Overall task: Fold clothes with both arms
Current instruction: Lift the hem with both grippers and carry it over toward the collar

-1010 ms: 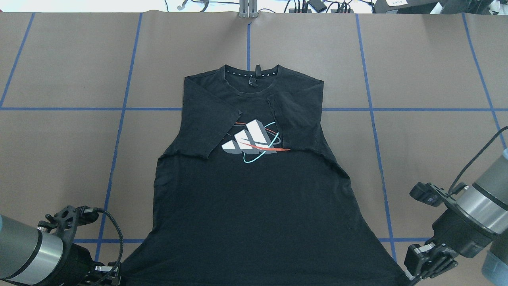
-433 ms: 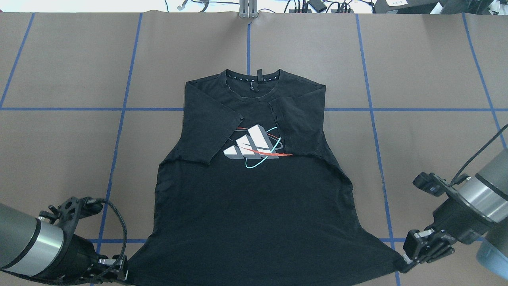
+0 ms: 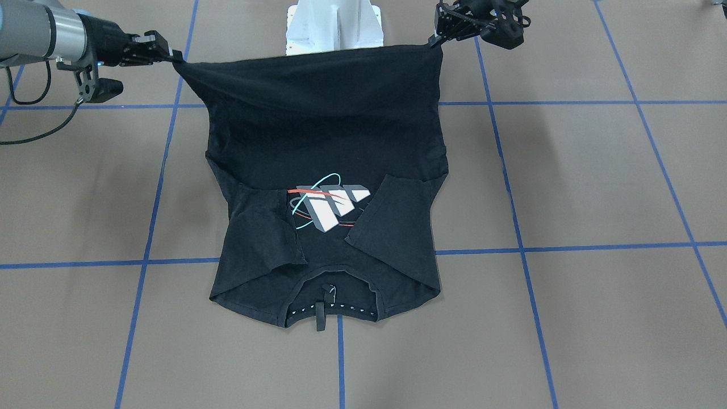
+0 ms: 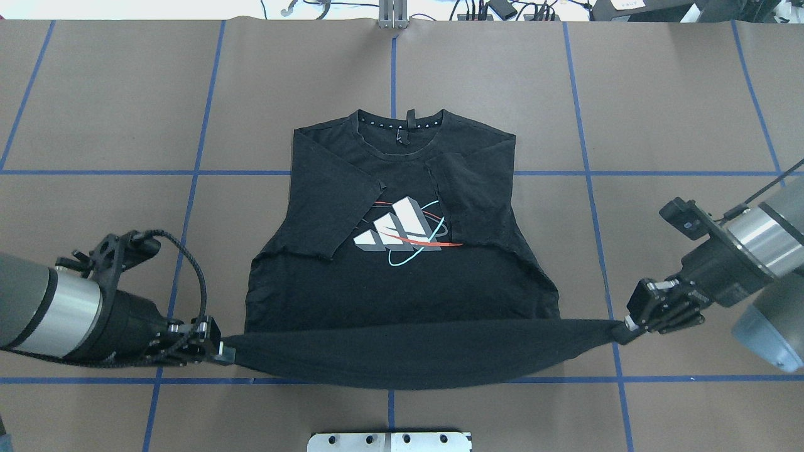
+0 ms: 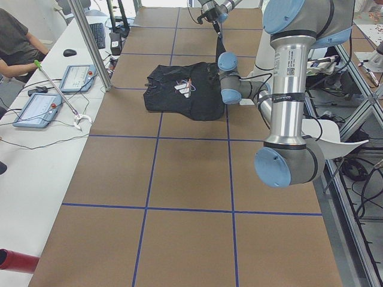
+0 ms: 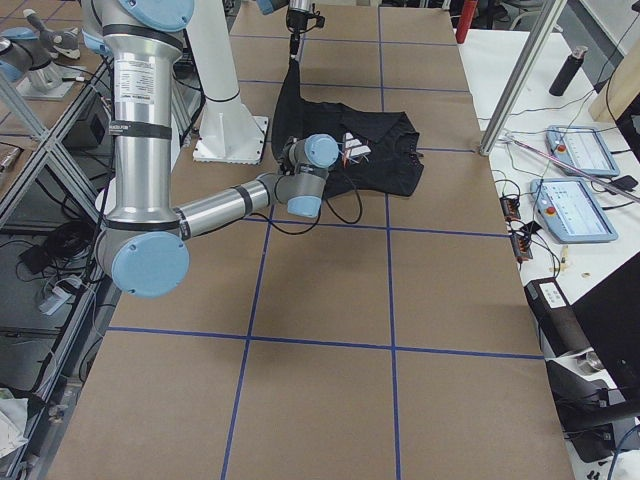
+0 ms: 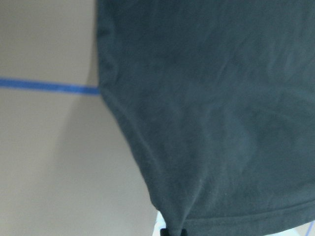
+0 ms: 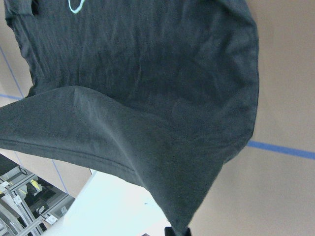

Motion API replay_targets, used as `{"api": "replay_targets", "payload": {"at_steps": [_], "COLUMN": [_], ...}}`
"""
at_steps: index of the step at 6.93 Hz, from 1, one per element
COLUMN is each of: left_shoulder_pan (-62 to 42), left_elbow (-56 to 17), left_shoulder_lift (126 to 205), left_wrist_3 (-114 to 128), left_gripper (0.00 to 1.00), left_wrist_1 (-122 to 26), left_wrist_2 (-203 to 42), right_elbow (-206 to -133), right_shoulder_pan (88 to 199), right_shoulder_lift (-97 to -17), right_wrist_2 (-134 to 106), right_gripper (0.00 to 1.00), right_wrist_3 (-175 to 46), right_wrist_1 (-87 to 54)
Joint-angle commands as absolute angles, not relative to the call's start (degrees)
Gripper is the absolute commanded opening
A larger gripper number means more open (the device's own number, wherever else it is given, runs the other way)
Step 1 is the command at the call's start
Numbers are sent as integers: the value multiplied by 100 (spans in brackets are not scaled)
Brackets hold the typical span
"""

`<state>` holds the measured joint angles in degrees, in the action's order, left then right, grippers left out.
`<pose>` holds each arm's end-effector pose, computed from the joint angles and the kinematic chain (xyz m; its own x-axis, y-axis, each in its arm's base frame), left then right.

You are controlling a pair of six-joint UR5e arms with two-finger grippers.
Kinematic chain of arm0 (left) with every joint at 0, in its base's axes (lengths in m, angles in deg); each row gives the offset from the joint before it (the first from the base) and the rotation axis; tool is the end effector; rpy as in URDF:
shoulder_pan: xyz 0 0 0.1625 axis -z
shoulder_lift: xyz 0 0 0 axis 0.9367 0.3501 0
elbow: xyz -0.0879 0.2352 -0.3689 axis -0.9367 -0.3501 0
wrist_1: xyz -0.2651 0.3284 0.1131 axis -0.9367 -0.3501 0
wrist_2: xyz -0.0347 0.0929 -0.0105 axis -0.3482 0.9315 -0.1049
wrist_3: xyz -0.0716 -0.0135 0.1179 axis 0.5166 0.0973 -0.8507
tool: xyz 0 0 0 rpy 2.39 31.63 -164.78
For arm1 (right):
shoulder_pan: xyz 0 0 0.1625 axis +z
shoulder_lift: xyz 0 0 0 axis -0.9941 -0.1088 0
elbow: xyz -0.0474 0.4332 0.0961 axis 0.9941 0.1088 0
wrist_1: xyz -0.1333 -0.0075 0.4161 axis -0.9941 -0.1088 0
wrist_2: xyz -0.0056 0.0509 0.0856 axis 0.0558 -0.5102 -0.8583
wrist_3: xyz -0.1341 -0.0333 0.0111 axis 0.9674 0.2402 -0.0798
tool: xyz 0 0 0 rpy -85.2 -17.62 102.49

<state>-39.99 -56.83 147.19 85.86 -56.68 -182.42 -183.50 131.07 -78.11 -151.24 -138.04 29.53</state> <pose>0.3799 -0.2801 0.2766 0.2328 -0.1902 -0.9537 -0.0403 0.9780 -0.2049 -0.3131 -0.3438 0.4063 0.1650 0.1770 0.9703 0.3698 0.9009 -0.2273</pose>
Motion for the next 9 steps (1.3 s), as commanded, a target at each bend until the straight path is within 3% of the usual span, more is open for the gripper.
{"api": "replay_targets", "payload": {"at_steps": [1,7,9], "left_shoulder_pan": [-2922,-1995,-1854], "left_elbow": [-5261,-2792,-2115], "left_shoulder_lift": [15267,17050,17220], "left_wrist_3": [8579,8570,8579], "left_gripper": [0,0,0], "left_wrist_1": [-5659,-5756,-6165], "left_wrist_2": [-18535,-18581,-18537], "right_elbow": [-17778,-15581,-14974], "right_shoulder_pan": [13560,14272,14404], "right_shoulder_lift": [-7196,-5518,-5042], "right_wrist_2": [-15128,-15023,-14838], "right_gripper": [0,0,0], "right_wrist_3": [-13790,-13719,-13710], "right_wrist_1": [2924,2924,2916]}}
